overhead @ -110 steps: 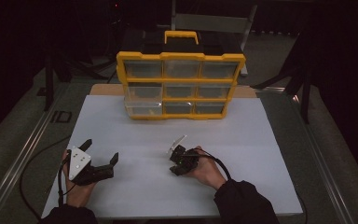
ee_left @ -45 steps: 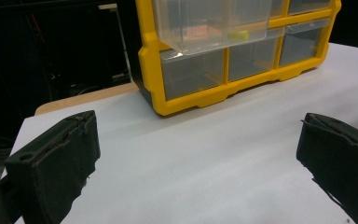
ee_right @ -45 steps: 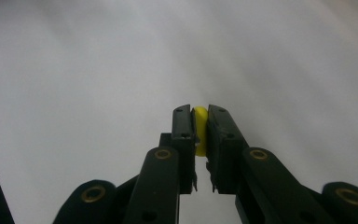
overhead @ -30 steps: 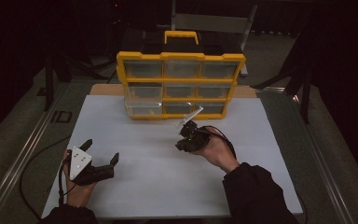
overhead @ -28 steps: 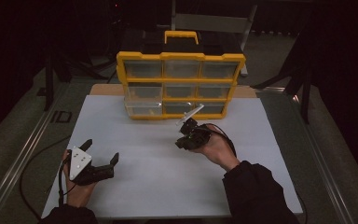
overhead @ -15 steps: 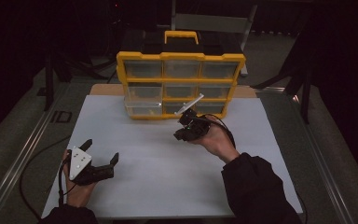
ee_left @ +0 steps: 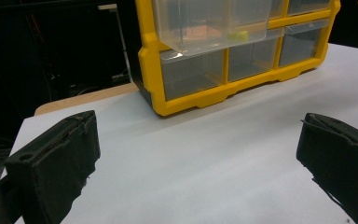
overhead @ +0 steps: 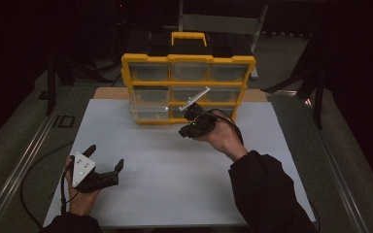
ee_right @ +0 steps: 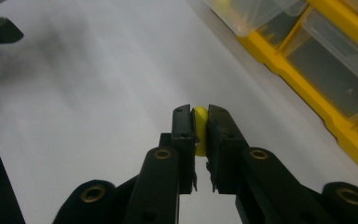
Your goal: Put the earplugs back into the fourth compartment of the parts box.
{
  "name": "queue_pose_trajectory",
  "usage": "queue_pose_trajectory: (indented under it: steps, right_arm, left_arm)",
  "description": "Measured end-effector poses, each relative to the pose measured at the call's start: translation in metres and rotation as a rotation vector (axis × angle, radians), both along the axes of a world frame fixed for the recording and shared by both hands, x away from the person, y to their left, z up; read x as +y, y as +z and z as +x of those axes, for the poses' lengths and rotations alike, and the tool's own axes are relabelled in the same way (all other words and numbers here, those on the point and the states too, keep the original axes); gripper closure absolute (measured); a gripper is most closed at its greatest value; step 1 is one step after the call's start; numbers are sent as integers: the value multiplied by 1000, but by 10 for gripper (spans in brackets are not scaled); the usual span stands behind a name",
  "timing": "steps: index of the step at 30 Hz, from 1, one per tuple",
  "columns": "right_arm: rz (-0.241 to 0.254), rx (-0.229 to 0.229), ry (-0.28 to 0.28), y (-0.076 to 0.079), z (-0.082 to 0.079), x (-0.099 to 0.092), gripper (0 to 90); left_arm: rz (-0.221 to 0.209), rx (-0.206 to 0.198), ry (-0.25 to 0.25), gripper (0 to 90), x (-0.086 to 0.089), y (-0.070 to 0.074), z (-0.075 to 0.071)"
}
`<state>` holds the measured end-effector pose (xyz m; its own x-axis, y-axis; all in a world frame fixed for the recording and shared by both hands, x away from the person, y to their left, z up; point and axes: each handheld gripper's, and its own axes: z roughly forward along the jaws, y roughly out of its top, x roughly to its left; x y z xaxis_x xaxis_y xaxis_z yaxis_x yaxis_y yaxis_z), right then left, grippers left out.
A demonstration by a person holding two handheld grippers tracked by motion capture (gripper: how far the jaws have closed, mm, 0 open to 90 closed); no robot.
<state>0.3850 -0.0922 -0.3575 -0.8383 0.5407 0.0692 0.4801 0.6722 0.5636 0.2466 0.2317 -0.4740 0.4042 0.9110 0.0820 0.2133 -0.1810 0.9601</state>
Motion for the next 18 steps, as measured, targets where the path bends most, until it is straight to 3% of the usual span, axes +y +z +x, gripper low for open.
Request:
queue_pose_trajectory:
  steps: [18]
  right_arm:
    - [9,-21,-26,21,17,2,816]
  left_arm:
    - [1,2,-1,3,0,0,0]
